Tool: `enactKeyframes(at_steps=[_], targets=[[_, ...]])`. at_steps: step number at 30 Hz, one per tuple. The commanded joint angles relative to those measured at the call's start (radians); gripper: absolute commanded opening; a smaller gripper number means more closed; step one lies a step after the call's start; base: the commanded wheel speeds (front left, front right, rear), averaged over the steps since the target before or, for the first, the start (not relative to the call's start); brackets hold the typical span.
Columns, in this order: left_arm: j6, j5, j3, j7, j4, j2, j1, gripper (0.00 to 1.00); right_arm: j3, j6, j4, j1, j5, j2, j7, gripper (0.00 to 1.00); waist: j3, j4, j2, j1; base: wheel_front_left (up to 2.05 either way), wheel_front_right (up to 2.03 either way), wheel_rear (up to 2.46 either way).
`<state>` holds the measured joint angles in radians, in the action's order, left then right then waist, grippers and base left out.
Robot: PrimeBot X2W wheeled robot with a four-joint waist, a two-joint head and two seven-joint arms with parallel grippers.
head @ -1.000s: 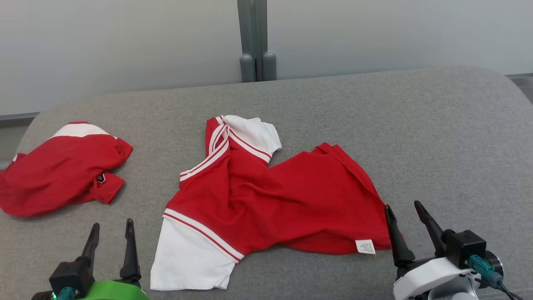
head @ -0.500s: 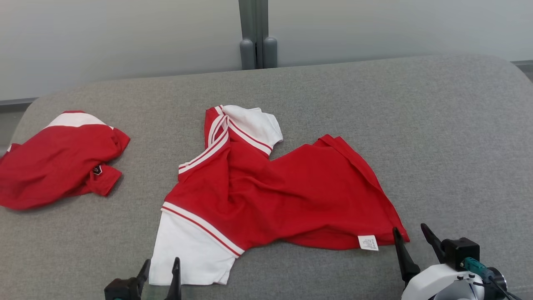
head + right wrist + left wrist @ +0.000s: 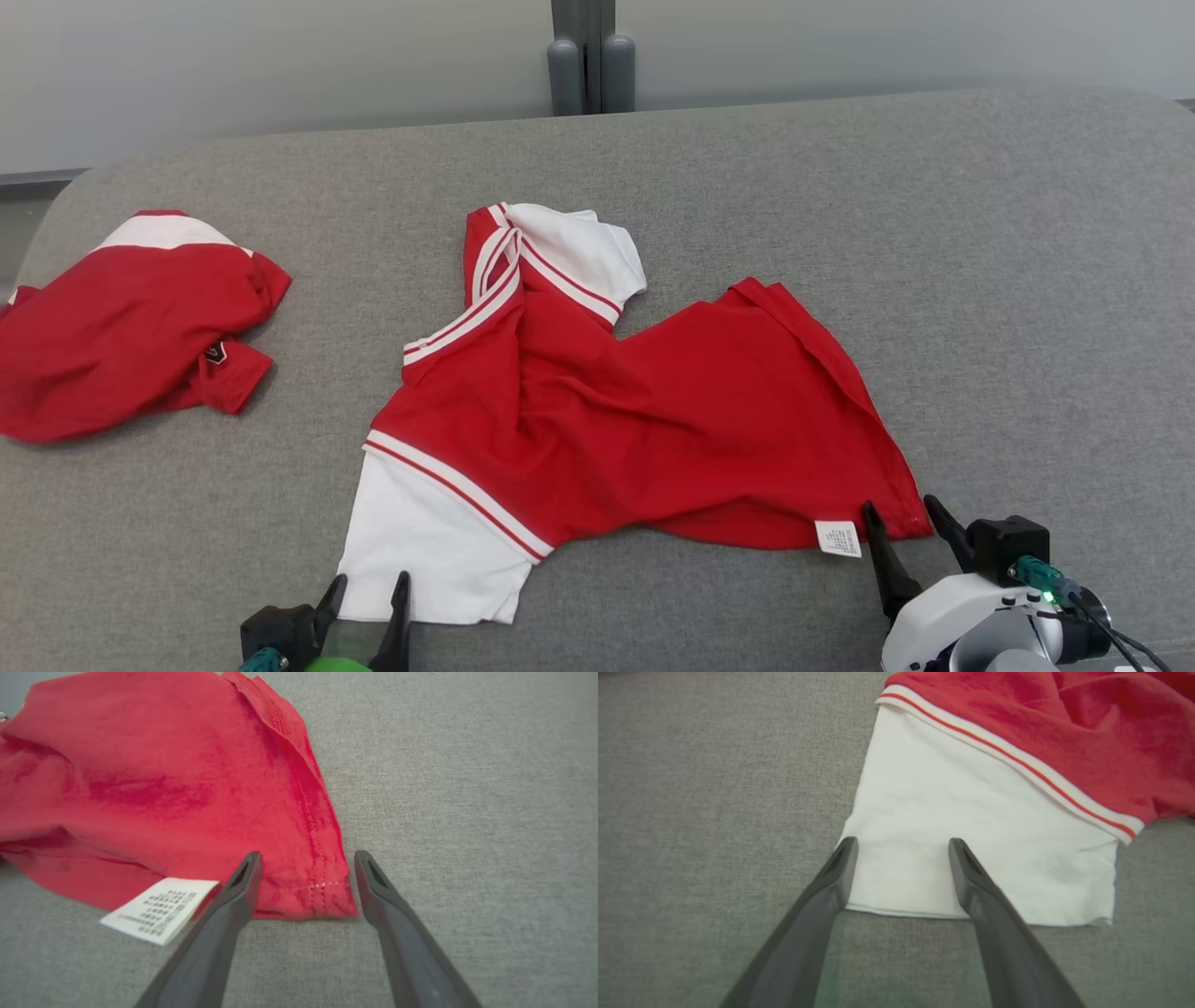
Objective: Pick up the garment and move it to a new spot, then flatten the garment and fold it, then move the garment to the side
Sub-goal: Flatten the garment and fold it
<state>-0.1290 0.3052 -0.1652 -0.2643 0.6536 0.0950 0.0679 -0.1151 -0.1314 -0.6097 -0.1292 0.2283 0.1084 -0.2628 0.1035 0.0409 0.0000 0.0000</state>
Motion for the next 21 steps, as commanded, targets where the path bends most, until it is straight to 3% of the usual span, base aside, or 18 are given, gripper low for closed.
enactKeyframes(at_steps=[1,9,15,16,17,18,21], targets=[[-0.002,-0.01,0.01,0.001,0.007,0.012,0.014,1.0,-0.003,0.001,0.001,-0.009,0.003,0.002,-0.003,1.0,0.005,0.002,0.0,0.0,0.0,0.0,0.0],[0.011,-0.026,0.056,0.001,0.02,-0.002,0.017,1.0,-0.008,0.001,0.02,0.014,0.014,-0.005,-0.003,1.0,0.006,0.002,0.0,0.0,0.0,0.0,0.0],[0.001,-0.018,0.029,0.002,0.082,-0.016,0.019,1.0,-0.013,0.001,0.014,0.021,0.02,-0.006,-0.003,1.0,0.002,0.001,0.0,0.0,0.0,0.0,0.0],[-0.001,-0.008,0.019,0.005,0.099,-0.019,0.021,0.76,-0.015,0.001,0.006,0.02,0.026,-0.006,-0.003,0.36,0.0,0.001,0.0,0.0,0.0,0.0,0.0],[-0.002,0.004,0.014,0.005,0.104,-0.024,0.026,0.42,-0.017,0.001,0.001,0.017,0.029,-0.005,-0.003,0.18,-0.001,0.001,0.0,0.0,0.0,0.0,0.0],[-0.004,0.02,0.01,0.005,0.108,-0.027,0.032,0.0,-0.019,0.001,-0.004,0.014,0.032,-0.003,-0.003,0.0,-0.003,0.002,0.0,0.0,0.0,0.0,0.0],[-0.004,0.063,-0.025,0.005,0.107,-0.035,0.042,0.0,-0.032,0.001,0.003,0.0,0.042,-0.002,-0.003,0.0,-0.007,0.0,0.0,0.0,0.0,0.0,0.0]])
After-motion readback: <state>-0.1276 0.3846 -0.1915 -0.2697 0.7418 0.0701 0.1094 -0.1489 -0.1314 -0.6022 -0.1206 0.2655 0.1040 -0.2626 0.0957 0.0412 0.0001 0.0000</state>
